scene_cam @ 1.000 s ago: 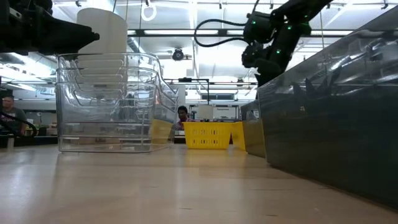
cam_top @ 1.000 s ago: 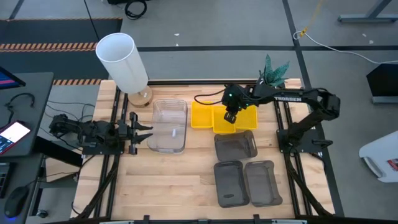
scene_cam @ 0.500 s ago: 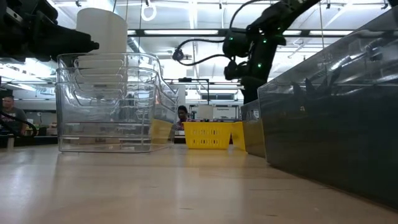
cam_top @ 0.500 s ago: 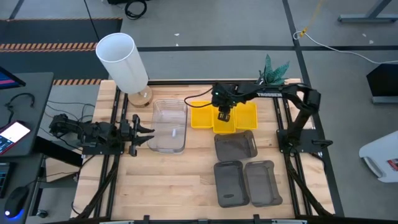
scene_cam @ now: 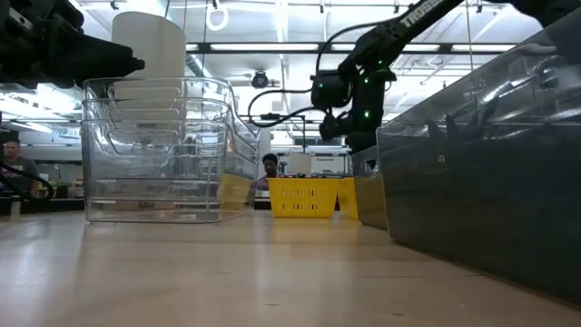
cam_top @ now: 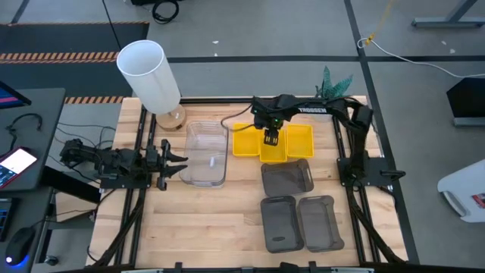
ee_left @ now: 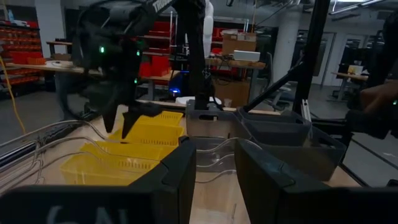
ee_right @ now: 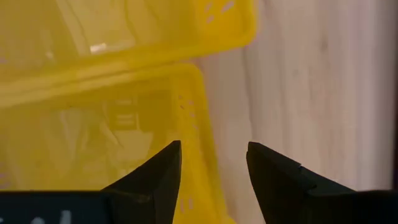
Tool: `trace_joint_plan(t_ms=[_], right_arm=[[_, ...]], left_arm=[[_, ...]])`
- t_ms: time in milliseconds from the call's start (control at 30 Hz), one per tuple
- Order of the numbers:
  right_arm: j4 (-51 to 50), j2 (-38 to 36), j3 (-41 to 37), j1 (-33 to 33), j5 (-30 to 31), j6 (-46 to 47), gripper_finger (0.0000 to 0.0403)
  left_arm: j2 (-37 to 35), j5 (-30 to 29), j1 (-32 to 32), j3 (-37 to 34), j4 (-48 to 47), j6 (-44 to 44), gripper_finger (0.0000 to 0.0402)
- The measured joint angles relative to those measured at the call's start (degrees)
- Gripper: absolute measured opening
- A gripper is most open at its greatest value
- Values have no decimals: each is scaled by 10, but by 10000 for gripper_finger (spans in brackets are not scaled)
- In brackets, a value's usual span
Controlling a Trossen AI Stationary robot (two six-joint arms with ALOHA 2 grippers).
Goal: Stack baskets by color
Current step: Stack the middle yellow bin on the right yellow bin
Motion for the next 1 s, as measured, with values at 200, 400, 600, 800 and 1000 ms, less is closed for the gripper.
trace_joint_plan(t_ms=[200,400,600,800,1000], right_arm=[[-7,27,0,0,5,0,165],[-4,37,-1,-2,16,12,124],[2,37,-1,-2,13,8,67],[3,37,-1,-1,8,16,8],[-6,37,0,3,12,20,9]], left_arm=[[0,0,0,0,0,0,117],[0,0,0,0,1,0,117],[0,0,0,0,2,0,117],[0,0,0,0,2,0,117],[0,0,0,0,2,1,117]])
